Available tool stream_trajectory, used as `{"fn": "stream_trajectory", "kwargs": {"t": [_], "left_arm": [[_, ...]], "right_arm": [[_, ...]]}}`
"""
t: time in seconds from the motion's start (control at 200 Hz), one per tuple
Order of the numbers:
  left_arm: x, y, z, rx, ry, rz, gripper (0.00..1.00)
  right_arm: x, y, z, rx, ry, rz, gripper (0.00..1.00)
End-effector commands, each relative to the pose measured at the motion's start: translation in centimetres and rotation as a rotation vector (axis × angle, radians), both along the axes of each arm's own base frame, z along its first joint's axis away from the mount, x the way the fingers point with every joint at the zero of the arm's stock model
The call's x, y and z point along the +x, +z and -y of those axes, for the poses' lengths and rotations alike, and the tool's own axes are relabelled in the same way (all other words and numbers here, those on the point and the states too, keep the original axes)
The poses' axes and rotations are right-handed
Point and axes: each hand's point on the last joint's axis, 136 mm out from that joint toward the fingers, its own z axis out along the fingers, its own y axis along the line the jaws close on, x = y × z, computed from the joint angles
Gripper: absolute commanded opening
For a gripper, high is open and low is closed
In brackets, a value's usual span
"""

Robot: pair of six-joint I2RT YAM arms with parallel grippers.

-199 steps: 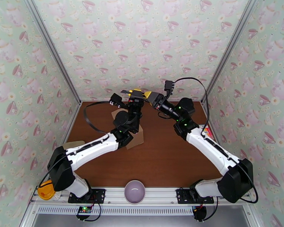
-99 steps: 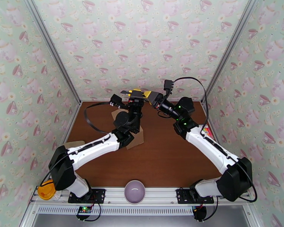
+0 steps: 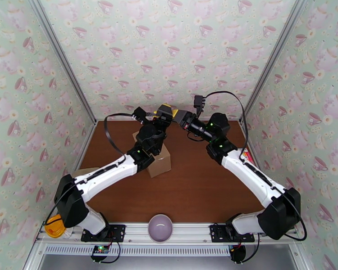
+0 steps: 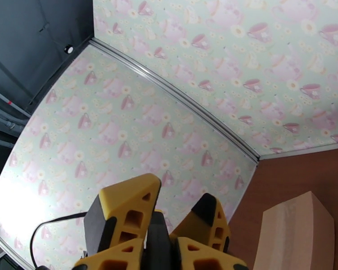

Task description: Unpack the express box

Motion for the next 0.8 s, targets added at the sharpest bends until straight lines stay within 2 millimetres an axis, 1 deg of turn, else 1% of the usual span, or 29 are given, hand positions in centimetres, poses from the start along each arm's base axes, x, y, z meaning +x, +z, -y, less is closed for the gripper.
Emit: {"fn": "stream_trajectory", "kwargs": {"t": [0.0,0.09,0.275,0.321,0.336,0.371,0.446,0.506,0.581,0.646,0.706,0.796], "left_arm": [[-1.0,-0.8,0.2,0.055,-0.085,-0.045,0.66],[-1.0,-1.7,-0.1,0.068,-0.099,-0.089,0.69],[-1.5,-3.1,0.0,0.095,-0.156,-0.139,0.72],[-1.8,-3.4,-0.1,0.101,-0.164,-0.151,0.75],[-1.9,-3.5,-0.1,0.101,-0.167,-0.154,0.79],[-2.1,-3.8,-0.1,0.104,-0.177,-0.162,0.83],[-2.5,-4.5,0.0,0.120,-0.202,-0.181,0.84],[-2.9,-5.3,-0.4,0.152,-0.209,-0.211,0.84],[-3.7,-6.0,-1.3,0.202,-0.205,-0.239,0.84],[-4.6,-6.3,-2.6,0.245,-0.188,-0.249,0.84],[-5.2,-6.6,-4.4,0.278,-0.145,-0.259,0.84],[-5.8,-6.5,-7.0,0.332,-0.073,-0.257,0.83]], "right_arm": [[0.5,1.3,0.3,-0.029,-0.048,0.042,0.00],[1.1,1.1,0.2,-0.027,-0.066,0.037,0.00],[2.8,0.4,0.3,-0.029,-0.120,0.009,0.00],[3.3,0.1,0.4,-0.037,-0.139,0.002,0.00],[3.4,0.0,0.4,-0.042,-0.145,-0.001,0.00],[3.8,-0.1,0.5,-0.054,-0.161,0.001,0.00],[4.7,-0.4,0.7,-0.093,-0.202,0.000,0.00],[5.2,-0.5,0.9,-0.113,-0.234,0.008,0.00],[5.9,-0.6,1.6,-0.158,-0.289,0.020,0.00],[6.4,-0.8,2.3,-0.211,-0.343,0.027,0.00],[6.8,-1.0,2.7,-0.246,-0.372,0.034,0.00],[7.2,-1.2,2.9,-0.280,-0.388,0.040,0.00]]}}
